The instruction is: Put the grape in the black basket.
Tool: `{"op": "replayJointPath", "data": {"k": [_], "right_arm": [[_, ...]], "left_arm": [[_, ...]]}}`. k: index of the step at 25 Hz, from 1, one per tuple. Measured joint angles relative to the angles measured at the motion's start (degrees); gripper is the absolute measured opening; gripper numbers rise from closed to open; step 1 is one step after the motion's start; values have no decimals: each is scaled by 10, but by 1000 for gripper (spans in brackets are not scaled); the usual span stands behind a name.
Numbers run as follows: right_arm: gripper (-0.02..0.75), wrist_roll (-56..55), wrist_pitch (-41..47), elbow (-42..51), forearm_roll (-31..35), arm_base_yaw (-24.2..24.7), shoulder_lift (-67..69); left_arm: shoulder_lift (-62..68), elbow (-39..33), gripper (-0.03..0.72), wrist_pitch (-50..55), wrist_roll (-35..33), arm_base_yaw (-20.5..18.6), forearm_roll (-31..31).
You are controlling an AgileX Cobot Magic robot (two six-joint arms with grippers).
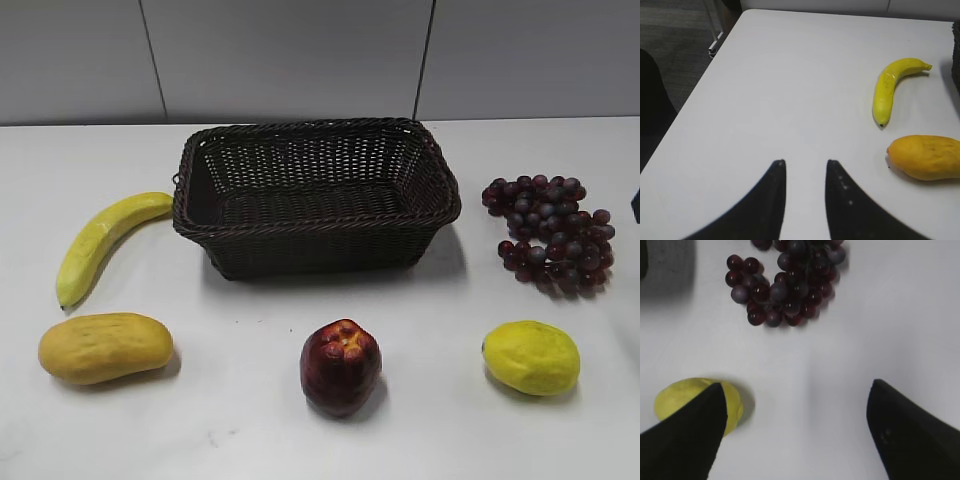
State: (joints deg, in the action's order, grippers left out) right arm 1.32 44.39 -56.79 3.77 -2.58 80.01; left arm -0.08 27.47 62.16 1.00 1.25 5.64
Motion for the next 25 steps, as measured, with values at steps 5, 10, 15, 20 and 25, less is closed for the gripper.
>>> {"op": "replayJointPath", "data": {"k": [5, 10, 15, 20, 25], "right_arm": [[657, 49, -11, -77, 0, 0, 120], [655, 70, -28, -146, -1, 0, 226], [653, 78, -46, -200, -38, 0, 301], [636, 109, -53, -232, -47, 0, 349], [627, 176, -58, -234, -6, 0, 388]], "left_arm": [[0, 0, 217, 0, 0, 0, 0], [0, 0, 217, 0, 0, 0, 0], [0, 0, 217, 0, 0, 0, 0], [0, 0, 217, 0, 0, 0, 0], [0, 0, 217, 0, 0, 0, 0]]}}
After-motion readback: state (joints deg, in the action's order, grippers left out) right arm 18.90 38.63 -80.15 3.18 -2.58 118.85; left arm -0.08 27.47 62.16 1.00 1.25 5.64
